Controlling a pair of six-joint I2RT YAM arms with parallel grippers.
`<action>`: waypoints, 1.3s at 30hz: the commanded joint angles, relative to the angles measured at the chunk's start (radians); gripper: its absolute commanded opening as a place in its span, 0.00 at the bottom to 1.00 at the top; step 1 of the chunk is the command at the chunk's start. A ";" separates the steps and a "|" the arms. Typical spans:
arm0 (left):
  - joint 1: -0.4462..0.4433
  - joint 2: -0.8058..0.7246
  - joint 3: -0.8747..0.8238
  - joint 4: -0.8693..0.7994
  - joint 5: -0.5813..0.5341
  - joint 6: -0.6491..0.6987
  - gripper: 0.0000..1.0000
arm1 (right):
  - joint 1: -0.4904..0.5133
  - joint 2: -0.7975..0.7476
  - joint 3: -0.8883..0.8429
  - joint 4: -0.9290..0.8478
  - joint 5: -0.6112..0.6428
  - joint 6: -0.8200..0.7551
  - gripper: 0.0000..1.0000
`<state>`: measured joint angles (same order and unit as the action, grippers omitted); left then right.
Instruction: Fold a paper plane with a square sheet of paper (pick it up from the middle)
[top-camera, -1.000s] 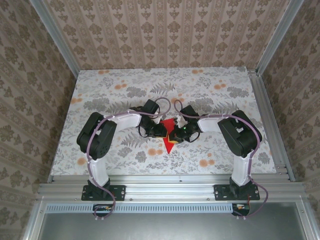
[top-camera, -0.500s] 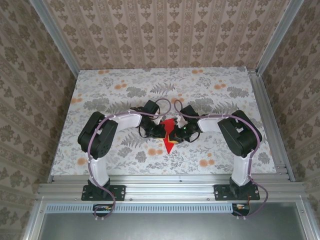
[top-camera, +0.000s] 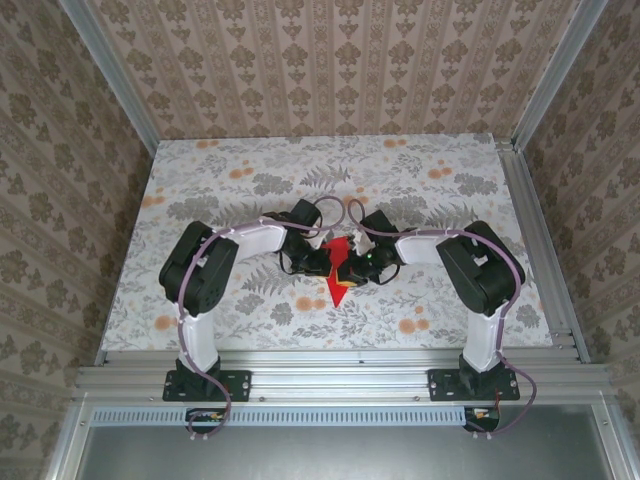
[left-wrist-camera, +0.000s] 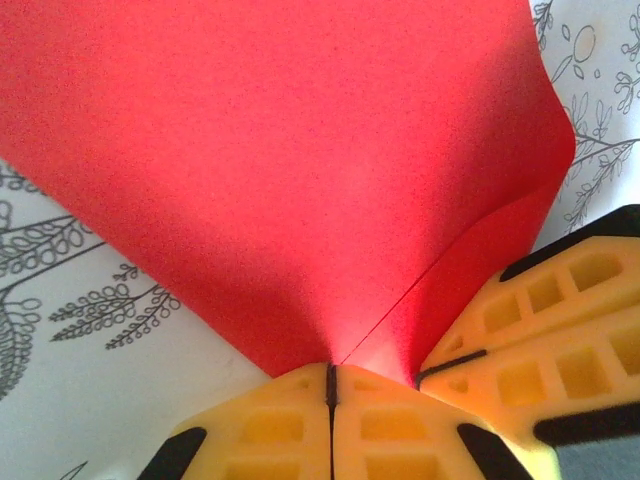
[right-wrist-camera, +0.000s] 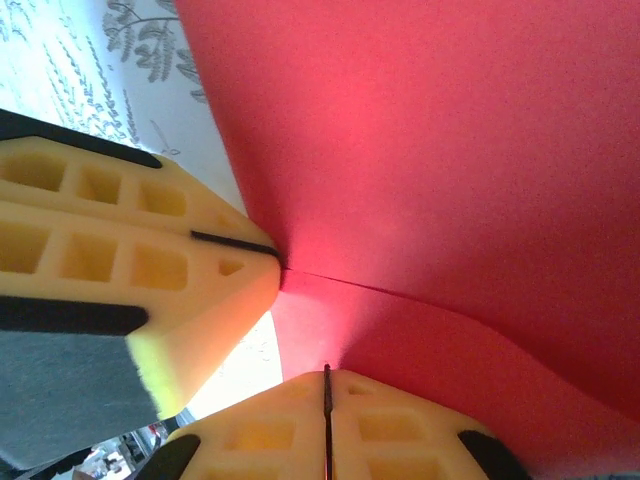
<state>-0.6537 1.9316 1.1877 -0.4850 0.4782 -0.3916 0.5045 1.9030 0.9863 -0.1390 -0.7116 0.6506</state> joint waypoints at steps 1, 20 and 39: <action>-0.004 0.036 0.015 -0.072 -0.093 0.044 0.06 | 0.002 -0.052 -0.008 -0.030 0.006 -0.010 0.12; -0.035 0.076 0.044 -0.135 -0.210 0.084 0.06 | 0.003 -0.054 -0.050 0.065 -0.022 0.051 0.08; -0.042 0.094 0.053 -0.143 -0.227 0.099 0.06 | 0.003 -0.031 -0.064 -0.059 0.108 0.016 0.06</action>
<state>-0.6952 1.9514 1.2533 -0.5705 0.3607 -0.3233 0.5049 1.8790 0.9466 -0.1085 -0.6540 0.6834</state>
